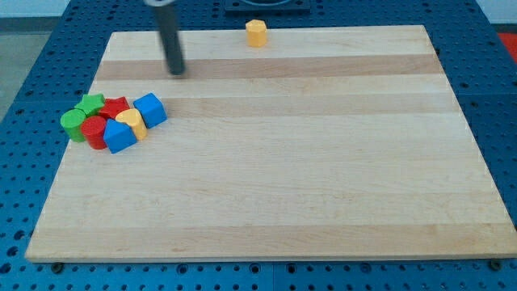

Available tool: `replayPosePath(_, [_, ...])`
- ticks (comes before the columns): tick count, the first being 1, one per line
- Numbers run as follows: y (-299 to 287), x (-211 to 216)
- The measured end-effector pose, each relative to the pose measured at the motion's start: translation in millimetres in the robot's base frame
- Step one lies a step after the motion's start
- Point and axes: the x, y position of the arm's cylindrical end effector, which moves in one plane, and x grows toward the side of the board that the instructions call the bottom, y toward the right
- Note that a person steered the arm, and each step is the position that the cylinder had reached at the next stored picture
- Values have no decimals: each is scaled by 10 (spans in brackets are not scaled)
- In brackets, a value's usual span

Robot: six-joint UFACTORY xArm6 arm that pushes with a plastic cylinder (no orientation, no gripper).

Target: Slide the green star towards the center of the board

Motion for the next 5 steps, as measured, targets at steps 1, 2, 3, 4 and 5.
replayPosePath(1, [-1037, 4])
replayPosePath(2, [-1037, 4])
replayPosePath(3, [-1052, 57])
replayPosePath(4, [-1049, 200])
replayPosePath(5, [-1051, 309])
